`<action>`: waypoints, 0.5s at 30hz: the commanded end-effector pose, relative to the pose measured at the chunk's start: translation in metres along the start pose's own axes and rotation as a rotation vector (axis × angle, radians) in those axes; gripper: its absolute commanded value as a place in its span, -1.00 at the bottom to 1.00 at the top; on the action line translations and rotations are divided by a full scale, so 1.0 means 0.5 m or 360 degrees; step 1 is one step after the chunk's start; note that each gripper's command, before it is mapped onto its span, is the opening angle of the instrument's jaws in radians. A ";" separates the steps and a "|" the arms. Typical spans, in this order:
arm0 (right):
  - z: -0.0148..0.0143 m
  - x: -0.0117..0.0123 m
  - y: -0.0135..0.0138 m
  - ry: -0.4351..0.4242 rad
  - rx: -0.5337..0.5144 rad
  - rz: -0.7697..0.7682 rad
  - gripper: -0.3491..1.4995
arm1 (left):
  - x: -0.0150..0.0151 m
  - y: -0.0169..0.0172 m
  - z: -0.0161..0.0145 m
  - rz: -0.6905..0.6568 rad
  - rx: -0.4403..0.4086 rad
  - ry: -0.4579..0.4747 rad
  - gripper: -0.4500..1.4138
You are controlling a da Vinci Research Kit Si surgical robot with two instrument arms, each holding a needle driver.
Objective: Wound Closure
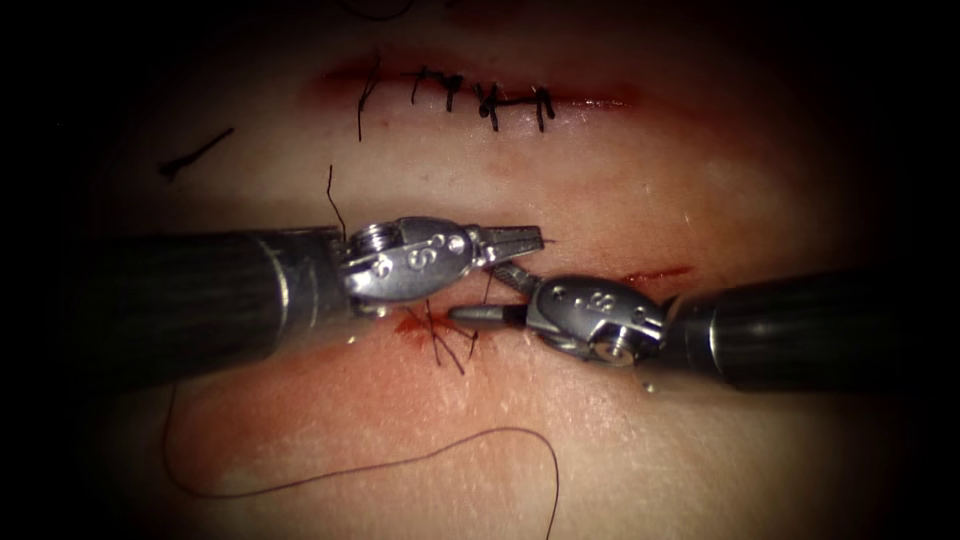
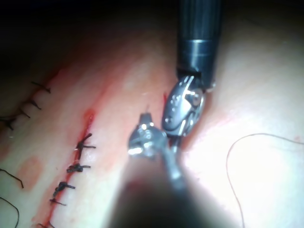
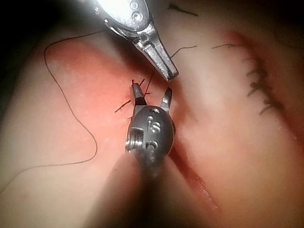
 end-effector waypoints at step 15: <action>0.0088 -0.0011 -0.0034 0.0026 0.0029 -0.0017 0.98 | -0.0010 0.0008 0.0023 0.0006 0.0001 0.0000 -1.00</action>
